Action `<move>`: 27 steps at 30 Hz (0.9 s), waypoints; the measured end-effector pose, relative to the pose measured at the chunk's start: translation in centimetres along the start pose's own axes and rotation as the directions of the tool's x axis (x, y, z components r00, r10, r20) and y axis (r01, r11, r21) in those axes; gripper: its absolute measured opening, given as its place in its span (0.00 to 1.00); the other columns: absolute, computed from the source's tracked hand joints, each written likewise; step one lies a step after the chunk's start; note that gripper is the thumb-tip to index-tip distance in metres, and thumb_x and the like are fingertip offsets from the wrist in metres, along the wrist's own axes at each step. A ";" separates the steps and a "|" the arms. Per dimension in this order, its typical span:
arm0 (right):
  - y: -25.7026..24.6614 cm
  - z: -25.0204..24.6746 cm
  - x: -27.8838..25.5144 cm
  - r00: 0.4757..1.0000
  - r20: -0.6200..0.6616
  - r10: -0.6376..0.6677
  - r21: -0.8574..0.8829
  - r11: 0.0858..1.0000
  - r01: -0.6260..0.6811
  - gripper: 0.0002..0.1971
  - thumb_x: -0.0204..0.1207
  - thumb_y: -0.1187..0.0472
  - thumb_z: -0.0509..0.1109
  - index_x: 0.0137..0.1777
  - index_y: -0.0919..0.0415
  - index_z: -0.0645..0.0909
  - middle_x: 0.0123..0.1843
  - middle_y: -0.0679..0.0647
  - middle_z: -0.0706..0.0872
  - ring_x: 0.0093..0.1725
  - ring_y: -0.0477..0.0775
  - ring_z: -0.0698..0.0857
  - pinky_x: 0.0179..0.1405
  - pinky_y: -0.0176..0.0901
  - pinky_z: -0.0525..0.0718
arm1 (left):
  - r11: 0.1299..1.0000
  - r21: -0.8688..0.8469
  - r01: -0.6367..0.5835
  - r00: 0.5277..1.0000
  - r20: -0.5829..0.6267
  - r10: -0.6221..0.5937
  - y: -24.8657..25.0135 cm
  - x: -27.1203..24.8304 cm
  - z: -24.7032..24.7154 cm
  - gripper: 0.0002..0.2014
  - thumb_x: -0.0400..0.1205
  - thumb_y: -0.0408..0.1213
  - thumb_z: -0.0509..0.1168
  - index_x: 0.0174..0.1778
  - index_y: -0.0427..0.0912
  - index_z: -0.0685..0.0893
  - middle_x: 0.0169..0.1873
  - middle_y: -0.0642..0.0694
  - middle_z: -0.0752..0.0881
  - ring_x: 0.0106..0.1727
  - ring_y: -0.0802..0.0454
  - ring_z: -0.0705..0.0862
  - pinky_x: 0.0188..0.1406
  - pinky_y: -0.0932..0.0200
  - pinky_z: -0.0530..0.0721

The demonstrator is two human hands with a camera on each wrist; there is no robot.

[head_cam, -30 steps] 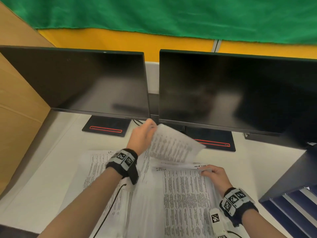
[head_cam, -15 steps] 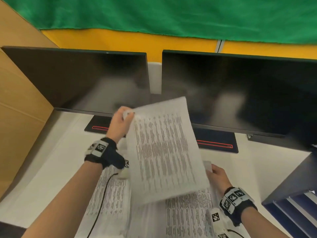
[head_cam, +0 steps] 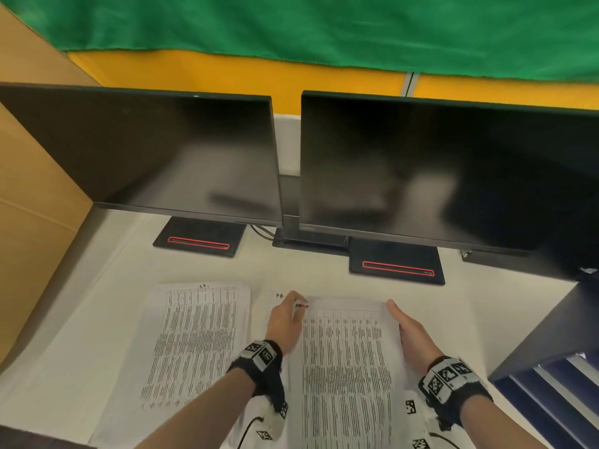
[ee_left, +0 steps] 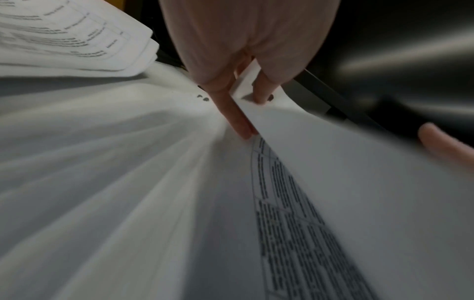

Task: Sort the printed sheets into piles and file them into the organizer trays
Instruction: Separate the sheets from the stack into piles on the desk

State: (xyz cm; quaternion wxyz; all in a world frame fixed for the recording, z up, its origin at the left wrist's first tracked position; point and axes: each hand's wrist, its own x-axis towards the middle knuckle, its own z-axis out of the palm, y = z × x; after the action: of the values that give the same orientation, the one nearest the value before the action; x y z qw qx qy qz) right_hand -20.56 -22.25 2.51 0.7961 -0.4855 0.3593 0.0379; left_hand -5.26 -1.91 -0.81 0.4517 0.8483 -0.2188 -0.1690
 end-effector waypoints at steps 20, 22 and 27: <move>1.2 -2.5 2.2 0.983 0.012 -0.183 -0.384 0.907 0.173 0.14 0.50 0.60 0.77 0.36 0.67 0.90 0.41 0.56 0.90 0.51 0.62 0.82 0.55 0.54 0.74 | 0.944 0.329 0.017 0.929 0.343 -0.137 -1.4 6.7 -4.2 0.07 0.79 0.35 0.64 0.46 0.48 0.87 0.56 0.41 0.78 0.57 0.42 0.82 0.60 0.53 0.80; 1.3 -2.6 2.3 0.983 0.020 -0.182 -0.391 0.904 0.175 0.17 0.48 0.57 0.77 0.37 0.66 0.90 0.42 0.58 0.90 0.50 0.62 0.82 0.54 0.54 0.74 | 0.939 0.342 -0.026 0.948 0.306 -0.085 -1.2 6.6 -4.2 0.04 0.76 0.34 0.69 0.44 0.46 0.88 0.54 0.42 0.76 0.54 0.44 0.81 0.58 0.54 0.81; 1.2 -2.4 2.3 0.985 0.044 -0.165 -0.378 0.910 0.170 0.17 0.46 0.59 0.76 0.36 0.66 0.89 0.38 0.62 0.87 0.46 0.61 0.82 0.52 0.53 0.73 | 0.948 0.317 -0.017 0.957 0.279 -0.076 -0.8 6.5 -4.7 0.09 0.79 0.30 0.63 0.43 0.42 0.89 0.47 0.41 0.82 0.50 0.48 0.80 0.56 0.55 0.80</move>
State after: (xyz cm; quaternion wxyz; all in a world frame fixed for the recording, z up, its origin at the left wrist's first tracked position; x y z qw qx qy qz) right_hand -20.63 -24.22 -0.50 0.6891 -0.6593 0.2978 0.0411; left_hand 2.66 -1.65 0.43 0.2705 0.8793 -0.2934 -0.2600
